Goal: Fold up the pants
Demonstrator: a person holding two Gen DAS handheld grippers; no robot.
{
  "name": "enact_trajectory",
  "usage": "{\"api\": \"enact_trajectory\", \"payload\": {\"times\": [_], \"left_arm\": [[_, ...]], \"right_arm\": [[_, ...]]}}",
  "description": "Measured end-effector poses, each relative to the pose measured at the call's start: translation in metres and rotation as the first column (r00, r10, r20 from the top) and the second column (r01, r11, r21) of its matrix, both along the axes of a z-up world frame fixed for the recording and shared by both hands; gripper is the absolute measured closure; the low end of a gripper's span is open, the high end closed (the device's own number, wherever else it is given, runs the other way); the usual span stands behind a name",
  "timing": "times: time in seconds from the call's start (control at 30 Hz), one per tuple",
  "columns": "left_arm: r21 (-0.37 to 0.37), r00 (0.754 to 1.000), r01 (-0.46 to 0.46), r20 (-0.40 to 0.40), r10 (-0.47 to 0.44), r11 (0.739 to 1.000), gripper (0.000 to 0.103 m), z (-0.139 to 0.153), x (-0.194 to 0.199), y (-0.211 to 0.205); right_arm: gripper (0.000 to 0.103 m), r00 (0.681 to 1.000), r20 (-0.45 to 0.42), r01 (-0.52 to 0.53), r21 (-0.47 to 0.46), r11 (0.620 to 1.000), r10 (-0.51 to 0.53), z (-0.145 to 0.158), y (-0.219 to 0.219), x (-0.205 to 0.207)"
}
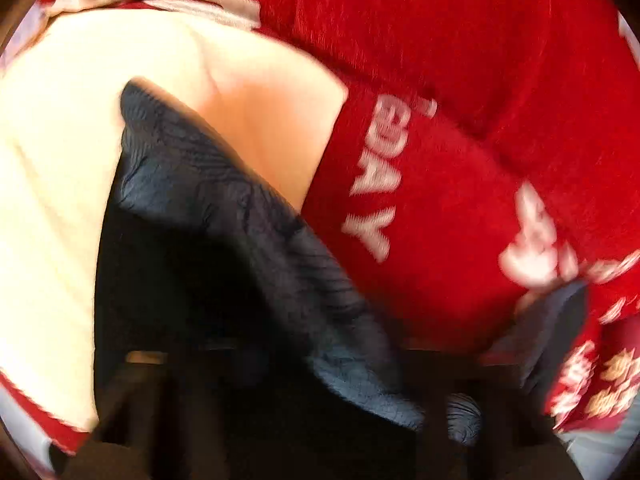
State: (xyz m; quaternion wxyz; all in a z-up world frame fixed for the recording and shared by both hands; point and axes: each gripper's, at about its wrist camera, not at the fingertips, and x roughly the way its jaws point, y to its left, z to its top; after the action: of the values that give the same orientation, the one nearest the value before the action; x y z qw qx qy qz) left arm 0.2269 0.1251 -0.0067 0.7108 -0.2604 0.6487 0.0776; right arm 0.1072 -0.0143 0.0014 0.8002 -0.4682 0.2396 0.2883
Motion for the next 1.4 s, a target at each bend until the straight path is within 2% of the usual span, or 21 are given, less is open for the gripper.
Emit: {"api": "enact_trajectory", "payload": {"times": [0.07, 0.13, 0.17, 0.2, 0.27, 0.33, 0.43, 0.47, 0.53, 0.67, 0.73, 0.77, 0.8, 0.87, 0.97, 1.0, 1.1, 1.17, 1.3, 1.33, 1.4], "left_arm": [[0.006, 0.999, -0.010, 0.049, 0.010, 1.000, 0.085, 0.010, -0.012, -0.001], [0.018, 0.997, -0.012, 0.075, 0.011, 1.000, 0.089, 0.020, -0.026, -0.003], [0.032, 0.996, -0.013, 0.092, 0.010, 0.999, 0.089, 0.025, -0.036, -0.005], [0.036, 0.994, -0.014, 0.106, 0.010, 0.999, 0.089, 0.027, -0.044, -0.006], [0.027, 0.992, -0.021, 0.129, 0.017, 0.999, 0.090, 0.033, -0.060, -0.008], [0.048, 0.990, -0.012, 0.141, 0.005, 0.999, 0.090, 0.038, -0.062, -0.013], [0.110, 0.990, 0.016, 0.141, -0.032, 0.994, 0.090, 0.039, -0.066, -0.022], [0.116, 0.990, 0.020, 0.140, -0.036, 0.993, 0.090, 0.041, -0.071, -0.022], [0.109, 0.989, 0.016, 0.144, -0.032, 0.994, 0.090, 0.044, -0.073, -0.020], [0.096, 0.988, 0.024, 0.148, -0.038, 0.995, 0.090, 0.050, -0.078, -0.018], [0.085, 0.986, 0.036, 0.158, -0.049, 0.996, 0.090, 0.054, -0.082, -0.021], [0.080, 0.984, 0.044, 0.166, -0.057, 0.996, 0.090, 0.057, -0.086, -0.021], [0.080, 0.981, 0.053, 0.180, -0.066, 0.995, 0.090, 0.062, -0.093, -0.022], [0.078, 0.973, 0.067, 0.215, -0.082, 0.995, 0.090, 0.071, -0.108, -0.024], [0.045, 0.955, 0.083, 0.282, -0.092, 0.996, 0.090, 0.086, -0.146, -0.024], [0.032, 0.948, 0.086, 0.306, -0.092, 0.996, 0.090, 0.090, -0.165, -0.024], [0.009, 0.937, 0.082, 0.340, -0.080, 0.997, 0.090, 0.086, -0.209, -0.022], [-0.008, 0.937, 0.079, 0.343, -0.072, 0.997, 0.090, 0.071, -0.234, -0.020], [-0.096, 0.964, 0.061, 0.262, -0.034, 0.993, 0.087, 0.012, -0.259, -0.014], [-0.130, 0.964, 0.035, 0.267, 0.001, 0.991, 0.084, 0.000, -0.265, -0.011], [-0.158, 0.952, 0.005, 0.303, 0.044, 0.987, 0.081, 0.002, -0.274, -0.006]], "right_arm": [[0.087, 1.000, 0.005, 0.000, 0.007, 1.000, 0.000, 0.004, -0.005, -0.001], [0.082, 0.999, -0.036, -0.008, 0.027, 1.000, 0.009, 0.011, -0.012, 0.000], [0.069, 0.998, -0.069, -0.002, 0.056, 0.998, 0.006, 0.017, -0.018, 0.002], [0.042, 0.995, -0.105, 0.004, 0.082, 0.997, 0.004, 0.025, -0.024, 0.001], [0.015, 0.985, -0.168, -0.006, 0.148, 0.989, 0.032, 0.043, -0.045, 0.004], [0.014, 0.975, -0.213, -0.026, 0.173, 0.985, 0.063, 0.058, -0.063, 0.016], [0.013, 0.936, -0.337, -0.058, 0.135, 0.989, 0.101, 0.063, -0.073, 0.050], [0.013, 0.915, -0.389, -0.062, 0.122, 0.991, 0.105, 0.062, -0.073, 0.065], [0.013, 0.853, -0.508, -0.087, 0.082, 0.993, 0.116, 0.053, -0.070, 0.083], [0.014, 0.793, -0.603, -0.098, 0.014, 0.995, 0.086, 0.028, -0.051, 0.112], [0.044, 0.727, -0.685, -0.069, -0.004, 0.998, 0.048, 0.022, -0.060, 0.108], [0.061, 0.740, -0.671, -0.058, -0.009, 0.998, 0.037, 0.026, -0.062, 0.104], [0.069, 0.766, -0.640, -0.063, 0.006, 0.998, 0.052, 0.034, -0.068, 0.092], [0.076, 0.813, -0.578, -0.038, 0.071, 0.997, 0.072, 0.058, -0.085, 0.066], [0.080, 0.879, -0.472, 0.021, 0.179, 0.984, 0.067, 0.089, -0.111, 0.014], [0.081, 0.902, -0.429, 0.041, 0.200, 0.979, 0.050, 0.096, -0.120, -0.015], [0.082, 0.939, -0.345, 0.070, 0.187, 0.980, -0.001, 0.085, -0.125, -0.084], [0.082, 0.949, -0.312, 0.083, 0.147, 0.986, -0.034, 0.067, -0.121, -0.120], [0.082, 0.928, -0.345, 0.181, 0.095, 0.979, -0.138, 0.015, -0.116, -0.151], [0.082, 0.931, -0.332, 0.194, 0.094, 0.976, -0.153, 0.010, -0.116, -0.156], [0.082, 0.937, -0.304, 0.214, 0.103, 0.971, -0.174, 0.011, -0.116, -0.159]]}}
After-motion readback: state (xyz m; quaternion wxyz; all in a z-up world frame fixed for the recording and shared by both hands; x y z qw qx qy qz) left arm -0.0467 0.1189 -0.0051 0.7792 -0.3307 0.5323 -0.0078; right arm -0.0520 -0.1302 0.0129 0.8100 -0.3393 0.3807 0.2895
